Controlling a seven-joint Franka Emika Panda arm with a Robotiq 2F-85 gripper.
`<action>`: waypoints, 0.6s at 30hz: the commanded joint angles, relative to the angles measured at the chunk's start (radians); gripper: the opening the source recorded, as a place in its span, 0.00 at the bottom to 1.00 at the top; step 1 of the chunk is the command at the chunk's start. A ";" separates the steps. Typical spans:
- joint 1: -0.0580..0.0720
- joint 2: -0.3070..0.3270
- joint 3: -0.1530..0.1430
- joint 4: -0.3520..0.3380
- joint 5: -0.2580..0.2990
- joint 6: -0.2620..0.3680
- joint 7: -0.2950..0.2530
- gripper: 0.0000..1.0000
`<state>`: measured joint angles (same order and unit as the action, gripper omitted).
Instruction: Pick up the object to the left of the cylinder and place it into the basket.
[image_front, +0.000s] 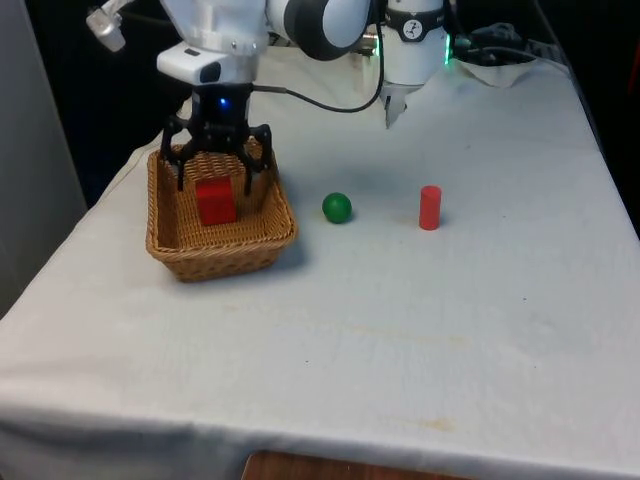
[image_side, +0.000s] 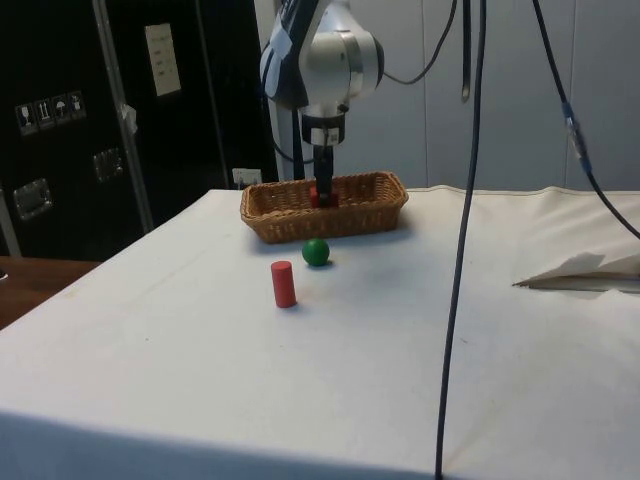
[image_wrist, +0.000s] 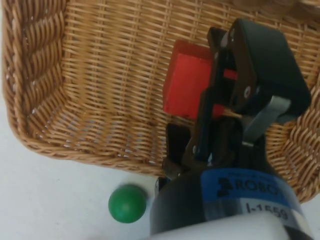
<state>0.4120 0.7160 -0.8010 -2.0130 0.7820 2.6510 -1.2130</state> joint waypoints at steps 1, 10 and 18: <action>0.008 -0.010 -0.013 -0.004 -0.010 -0.010 0.004 1.00; 0.037 -0.038 -0.051 -0.003 -0.017 -0.039 0.010 1.00; 0.051 -0.055 -0.059 0.010 -0.016 -0.055 0.018 1.00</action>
<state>0.4560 0.6600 -0.8510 -2.0040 0.7770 2.6080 -1.2060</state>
